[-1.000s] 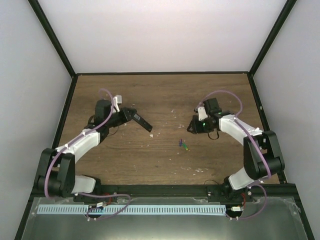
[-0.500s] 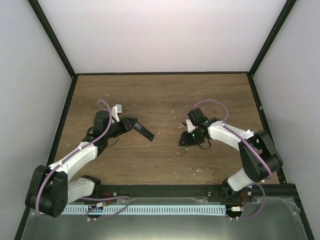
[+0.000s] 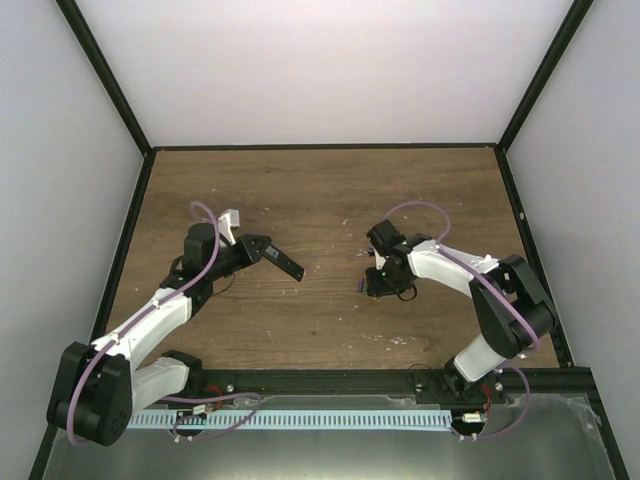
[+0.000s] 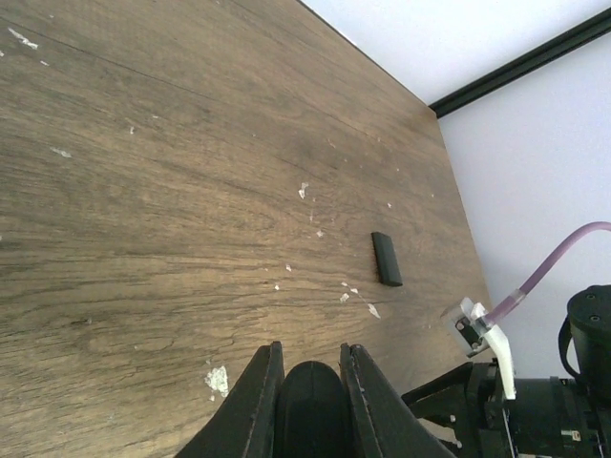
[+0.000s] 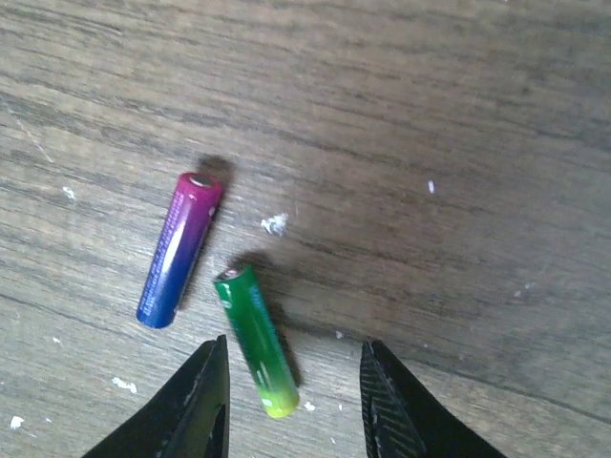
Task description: Load the batteries into the remote control
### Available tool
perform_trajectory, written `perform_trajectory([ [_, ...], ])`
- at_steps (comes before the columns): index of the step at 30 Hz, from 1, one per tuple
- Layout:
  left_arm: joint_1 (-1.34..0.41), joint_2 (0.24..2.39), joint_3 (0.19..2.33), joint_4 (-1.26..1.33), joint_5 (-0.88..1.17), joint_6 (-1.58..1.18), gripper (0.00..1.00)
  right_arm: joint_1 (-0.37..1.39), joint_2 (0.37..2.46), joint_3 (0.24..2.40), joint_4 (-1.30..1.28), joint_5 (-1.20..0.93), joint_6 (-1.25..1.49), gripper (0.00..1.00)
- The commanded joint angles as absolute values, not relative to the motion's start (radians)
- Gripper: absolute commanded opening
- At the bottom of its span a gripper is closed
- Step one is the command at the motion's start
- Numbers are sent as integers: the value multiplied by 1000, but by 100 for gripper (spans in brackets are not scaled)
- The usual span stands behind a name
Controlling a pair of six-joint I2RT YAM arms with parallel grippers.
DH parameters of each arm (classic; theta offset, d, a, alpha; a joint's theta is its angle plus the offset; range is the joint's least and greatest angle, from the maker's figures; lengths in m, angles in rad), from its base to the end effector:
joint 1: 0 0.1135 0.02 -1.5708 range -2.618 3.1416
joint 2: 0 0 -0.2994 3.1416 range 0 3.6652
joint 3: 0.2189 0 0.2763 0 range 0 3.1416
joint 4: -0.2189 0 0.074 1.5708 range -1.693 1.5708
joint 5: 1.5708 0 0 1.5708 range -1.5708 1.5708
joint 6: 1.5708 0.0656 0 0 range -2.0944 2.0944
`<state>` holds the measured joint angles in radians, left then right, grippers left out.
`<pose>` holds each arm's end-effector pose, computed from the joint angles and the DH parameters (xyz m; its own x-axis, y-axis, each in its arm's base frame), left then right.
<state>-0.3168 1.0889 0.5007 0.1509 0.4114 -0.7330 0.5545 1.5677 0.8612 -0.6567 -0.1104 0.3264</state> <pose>0.2393 -0.1061 0.2223 -0.7204 -0.4092 -0.5599 0.1988 0.6517 -0.7320 0.2443 0.1598 0.1472 -0.9620 -0.2209 -0.1607 -0.2472 0.9543 0.1682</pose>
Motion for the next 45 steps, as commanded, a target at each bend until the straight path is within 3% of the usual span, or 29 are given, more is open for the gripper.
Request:
perform_trajectory([
  [1, -321, 1077, 507, 151, 400, -720, 0, 580, 1589, 921, -688, -58, 332, 30],
  [11, -319, 1086, 520, 138, 392, -710, 0, 615, 1649, 942, -690, -25, 322, 29],
  [19, -320, 1095, 510, 156, 408, -732, 0, 615, 1708, 934, -669, 5, 305, 11],
  [26, -320, 1087, 513, 145, 420, -721, 0, 615, 1688, 956, -694, 43, 294, 2],
  [33, -320, 1102, 534, 138, 469, -702, 0, 615, 1634, 986, -725, 59, 282, 1],
  [45, -318, 1143, 614, 134, 575, -745, 0, 615, 1320, 1008, -416, -315, 118, 1],
])
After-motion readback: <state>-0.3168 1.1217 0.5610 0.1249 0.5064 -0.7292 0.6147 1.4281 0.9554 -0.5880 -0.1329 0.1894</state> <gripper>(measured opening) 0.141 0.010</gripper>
